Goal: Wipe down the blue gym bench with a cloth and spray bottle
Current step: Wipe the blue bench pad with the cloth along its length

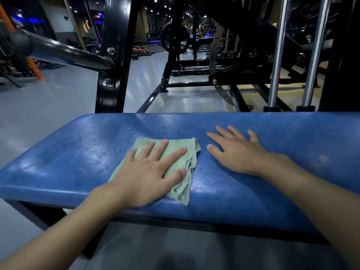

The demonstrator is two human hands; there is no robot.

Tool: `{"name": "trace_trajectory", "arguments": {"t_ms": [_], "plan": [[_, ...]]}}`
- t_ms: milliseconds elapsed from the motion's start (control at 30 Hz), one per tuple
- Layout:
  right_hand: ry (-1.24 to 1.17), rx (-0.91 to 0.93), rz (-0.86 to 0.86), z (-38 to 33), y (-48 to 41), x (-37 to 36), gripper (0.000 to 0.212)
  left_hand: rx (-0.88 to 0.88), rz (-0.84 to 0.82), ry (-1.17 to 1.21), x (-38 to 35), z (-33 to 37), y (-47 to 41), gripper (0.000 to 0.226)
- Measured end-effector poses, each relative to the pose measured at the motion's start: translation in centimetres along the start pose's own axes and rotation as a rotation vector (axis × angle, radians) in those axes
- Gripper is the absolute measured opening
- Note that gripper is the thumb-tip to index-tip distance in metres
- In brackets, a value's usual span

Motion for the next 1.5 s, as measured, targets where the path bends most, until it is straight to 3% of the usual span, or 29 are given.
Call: {"name": "trace_trajectory", "arguments": {"t_ms": [233, 467, 700, 900, 1033, 1133, 1233, 1400, 1500], "plan": [[0.02, 0.001, 0.033, 0.3, -0.4, -0.6, 0.059, 0.036, -0.054, 0.031, 0.0, -2.9, -11.5, 0.059], [0.011, 0.013, 0.033, 0.6, -0.5, -0.6, 0.059, 0.131, -0.095, 0.074, 0.3, -5.0, -19.7, 0.07], [0.015, -0.005, 0.012, 0.4, -0.5, -0.4, 0.061, 0.063, -0.069, 0.052, -0.2, -3.9, -12.9, 0.061], [0.025, -0.03, -0.008, -0.2, 0.1, 0.2, 0.057, 0.002, 0.0, -0.021, -0.5, -2.7, 0.0, 0.075], [0.031, 0.059, 0.053, -2.2, -0.5, 0.9, 0.054, 0.021, -0.005, -0.036, -0.6, -2.7, 3.7, 0.071], [-0.053, 0.107, 0.017, -4.0, -1.4, 0.2, 0.057, 0.027, -0.019, -0.015, -0.4, -3.1, 2.4, 0.072], [0.025, 0.1, -0.046, -4.4, -1.8, -1.4, 0.059, 0.029, -0.032, 0.003, -0.7, -4.7, -1.0, 0.074], [0.044, 0.103, -0.028, -4.0, -1.7, -1.8, 0.059, 0.095, -0.046, 0.036, -1.1, -7.9, -10.1, 0.057], [0.04, 0.104, -0.02, -4.0, -1.6, -1.8, 0.059, 0.127, -0.065, 0.055, -0.9, -9.6, -15.0, 0.058]]}}
Point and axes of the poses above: each hand's wrist, its own y-axis away from the middle knuckle, its own x-axis out of the back of the hand, z = x × y, the point moved 1 cm from there along -y, towards the middle knuckle, and after that the axes turned 12 degrees about -y, right-handed, at the moved point
